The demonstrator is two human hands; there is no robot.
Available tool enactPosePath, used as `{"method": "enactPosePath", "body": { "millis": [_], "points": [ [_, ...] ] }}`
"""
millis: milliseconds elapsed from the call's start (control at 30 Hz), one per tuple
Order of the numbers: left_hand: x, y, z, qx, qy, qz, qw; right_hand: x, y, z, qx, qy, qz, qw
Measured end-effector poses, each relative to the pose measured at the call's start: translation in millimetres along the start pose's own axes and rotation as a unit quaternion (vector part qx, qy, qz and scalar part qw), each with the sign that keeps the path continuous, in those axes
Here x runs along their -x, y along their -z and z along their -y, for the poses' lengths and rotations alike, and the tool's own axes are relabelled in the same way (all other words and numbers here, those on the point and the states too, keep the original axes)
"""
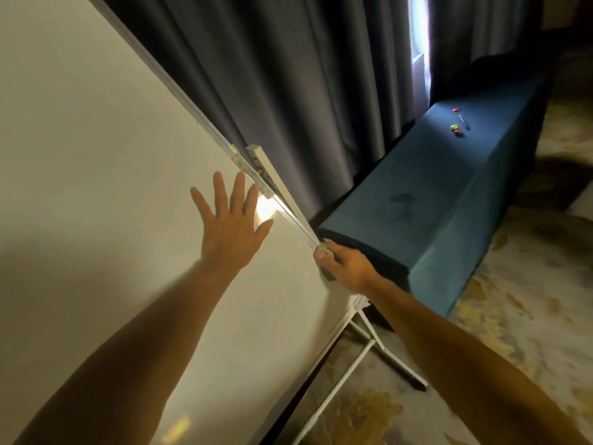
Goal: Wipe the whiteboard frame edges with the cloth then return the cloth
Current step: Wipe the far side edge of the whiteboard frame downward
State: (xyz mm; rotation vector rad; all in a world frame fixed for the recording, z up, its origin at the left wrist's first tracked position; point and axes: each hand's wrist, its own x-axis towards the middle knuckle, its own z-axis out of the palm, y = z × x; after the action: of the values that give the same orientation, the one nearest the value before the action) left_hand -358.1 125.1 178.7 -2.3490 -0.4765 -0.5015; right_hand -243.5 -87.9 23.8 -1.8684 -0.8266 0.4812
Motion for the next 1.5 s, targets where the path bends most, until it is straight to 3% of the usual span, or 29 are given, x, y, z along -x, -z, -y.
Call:
{"method": "enactPosePath", "body": {
  "millis": [167,300,400,600,767,1000,1200,1500],
  "points": [
    [0,10,-2,0.013,-0.033,0.015,0.999,13,-1,-13,-0.055,-0.050,0.012,0.997],
    [24,6,-35,-0.002,-0.194,0.001,0.981,17,-7,-13,-0.102,-0.092,-0.013,0.990],
    [43,0,-70,0.014,-0.267,0.013,0.963,23,-15,-5,-0.065,-0.100,-0.031,0.992],
    [63,-15,-66,-0.040,-0.297,0.022,0.954,44,-39,0,0.089,-0.145,-0.147,0.974],
    [81,-18,-56,-0.028,-0.321,0.032,0.946,53,-59,13,-0.012,-0.193,-0.202,0.960],
    [95,-9,-46,-0.029,-0.351,0.043,0.935,64,-67,29,0.039,-0.214,-0.215,0.952],
    [91,-16,-40,-0.027,-0.346,0.048,0.937,62,-67,33,-0.057,-0.232,-0.249,0.939],
    [89,-24,-38,-0.040,-0.350,0.043,0.935,70,-89,18,-0.177,-0.237,-0.357,0.886]
  ]
}}
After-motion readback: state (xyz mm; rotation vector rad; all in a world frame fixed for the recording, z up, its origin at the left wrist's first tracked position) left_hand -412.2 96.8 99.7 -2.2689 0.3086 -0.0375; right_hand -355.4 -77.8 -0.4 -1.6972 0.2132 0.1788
